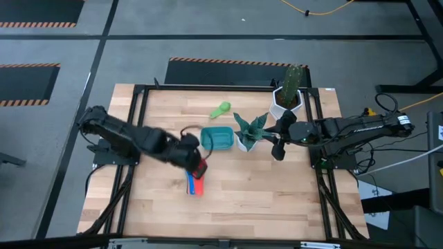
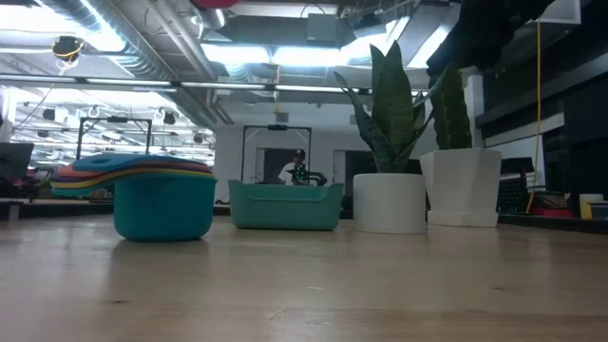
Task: Nest measuring cups in basket
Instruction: Stack the red measuring cup on top of the blue measuring cup
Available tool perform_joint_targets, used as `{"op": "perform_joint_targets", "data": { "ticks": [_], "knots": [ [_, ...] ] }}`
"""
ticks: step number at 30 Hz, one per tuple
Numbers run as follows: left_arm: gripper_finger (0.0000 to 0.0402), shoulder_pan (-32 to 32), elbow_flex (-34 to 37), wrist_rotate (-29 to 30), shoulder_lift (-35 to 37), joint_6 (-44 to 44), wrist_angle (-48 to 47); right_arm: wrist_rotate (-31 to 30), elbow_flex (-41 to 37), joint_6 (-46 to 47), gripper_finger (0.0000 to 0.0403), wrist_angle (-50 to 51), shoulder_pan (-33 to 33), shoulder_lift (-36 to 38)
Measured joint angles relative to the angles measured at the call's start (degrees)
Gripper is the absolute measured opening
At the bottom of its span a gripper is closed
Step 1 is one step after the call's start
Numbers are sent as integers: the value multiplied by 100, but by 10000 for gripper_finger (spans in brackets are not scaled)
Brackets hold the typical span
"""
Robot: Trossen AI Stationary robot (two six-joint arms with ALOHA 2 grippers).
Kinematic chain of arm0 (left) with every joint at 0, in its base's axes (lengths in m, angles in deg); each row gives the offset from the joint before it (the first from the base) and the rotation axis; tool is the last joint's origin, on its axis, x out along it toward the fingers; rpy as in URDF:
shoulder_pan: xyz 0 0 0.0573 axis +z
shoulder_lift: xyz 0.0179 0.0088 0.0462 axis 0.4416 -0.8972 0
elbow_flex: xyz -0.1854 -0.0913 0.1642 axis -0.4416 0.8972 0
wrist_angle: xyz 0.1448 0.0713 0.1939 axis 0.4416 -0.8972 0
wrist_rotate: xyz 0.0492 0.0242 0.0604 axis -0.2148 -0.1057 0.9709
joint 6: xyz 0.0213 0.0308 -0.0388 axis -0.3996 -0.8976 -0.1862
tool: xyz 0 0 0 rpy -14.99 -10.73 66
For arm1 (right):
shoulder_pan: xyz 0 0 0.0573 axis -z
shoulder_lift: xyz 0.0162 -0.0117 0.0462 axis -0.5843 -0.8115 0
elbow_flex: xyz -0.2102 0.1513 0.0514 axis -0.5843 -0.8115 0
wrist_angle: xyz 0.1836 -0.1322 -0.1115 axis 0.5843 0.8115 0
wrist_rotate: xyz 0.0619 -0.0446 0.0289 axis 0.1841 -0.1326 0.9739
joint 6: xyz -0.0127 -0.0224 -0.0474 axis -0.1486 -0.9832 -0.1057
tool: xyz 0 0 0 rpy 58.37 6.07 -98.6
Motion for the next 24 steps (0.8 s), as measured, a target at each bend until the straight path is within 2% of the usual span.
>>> {"op": "perform_joint_targets", "data": {
  "ticks": [4,10,24],
  "knots": [
    [4,-503,-14,436,-112,653,-57,1,2,0,136,21,0,-53],
    [6,-817,6,514,-484,1087,-333,0,2,4,136,13,0,-208],
    [8,-467,10,276,-1310,1054,-879,-2,2,-2,136,-92,1,-587]
  ]
}}
